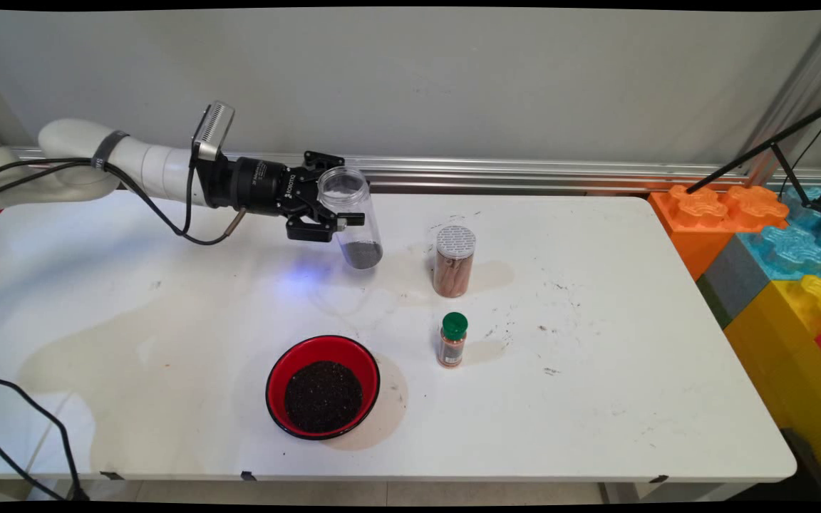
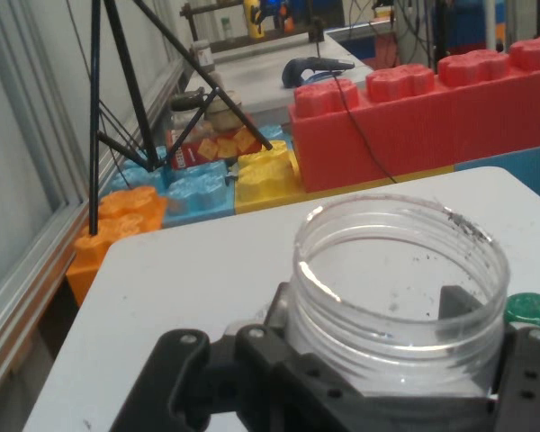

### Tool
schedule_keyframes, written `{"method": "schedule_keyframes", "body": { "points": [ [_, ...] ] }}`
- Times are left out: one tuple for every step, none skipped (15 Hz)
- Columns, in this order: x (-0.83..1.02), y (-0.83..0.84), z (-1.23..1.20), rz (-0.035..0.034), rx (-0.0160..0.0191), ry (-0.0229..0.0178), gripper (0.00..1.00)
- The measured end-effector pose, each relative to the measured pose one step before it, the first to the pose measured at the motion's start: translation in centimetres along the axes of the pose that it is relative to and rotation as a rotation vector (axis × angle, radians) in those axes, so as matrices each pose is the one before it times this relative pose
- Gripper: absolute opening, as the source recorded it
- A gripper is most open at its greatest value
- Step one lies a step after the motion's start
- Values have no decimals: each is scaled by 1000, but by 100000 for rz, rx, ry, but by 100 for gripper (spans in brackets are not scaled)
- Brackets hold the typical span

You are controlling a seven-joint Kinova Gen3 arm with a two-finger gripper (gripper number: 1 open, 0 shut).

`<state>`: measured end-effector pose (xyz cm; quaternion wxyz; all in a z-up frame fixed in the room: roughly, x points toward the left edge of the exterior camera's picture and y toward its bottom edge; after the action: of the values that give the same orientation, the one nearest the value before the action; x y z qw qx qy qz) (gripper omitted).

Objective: Pour the black seasoning powder in the red bowl, then place the picked object on the table

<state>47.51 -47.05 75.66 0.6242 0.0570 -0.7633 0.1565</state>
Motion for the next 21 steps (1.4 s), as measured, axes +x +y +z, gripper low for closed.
{"method": "schedule_keyframes", "body": {
  "points": [
    [-49,-19,-30,-657,249,-197,0],
    [-76,-31,-50,-1007,411,-318,0],
    [-96,-32,-49,-1118,439,-403,0],
    [-95,-15,-51,-1098,387,-397,0],
    [-108,9,-41,-1069,355,-448,0],
    [-210,34,-61,-1717,547,-866,0],
    [-104,21,-14,-706,251,-403,0],
    [-113,35,-24,-769,235,-435,0],
    [-125,41,-20,-675,182,-447,0],
    [-244,70,-75,-1042,354,-743,0],
    [-201,38,-35,-702,182,-531,0],
    [-157,38,-43,-476,211,-371,0],
    [-254,41,-24,-558,212,-530,0],
    [-145,19,7,-269,149,-293,0],
    [-174,27,9,-305,119,-321,0],
    [-420,27,93,-695,441,-707,0],
    [-135,4,63,-222,57,-242,0],
    [-152,10,58,-220,179,-279,0],
    [-159,3,78,-220,151,-272,0],
    [-221,9,132,-315,159,-389,0],
    [-142,23,91,-211,67,-235,0]
  ]
}}
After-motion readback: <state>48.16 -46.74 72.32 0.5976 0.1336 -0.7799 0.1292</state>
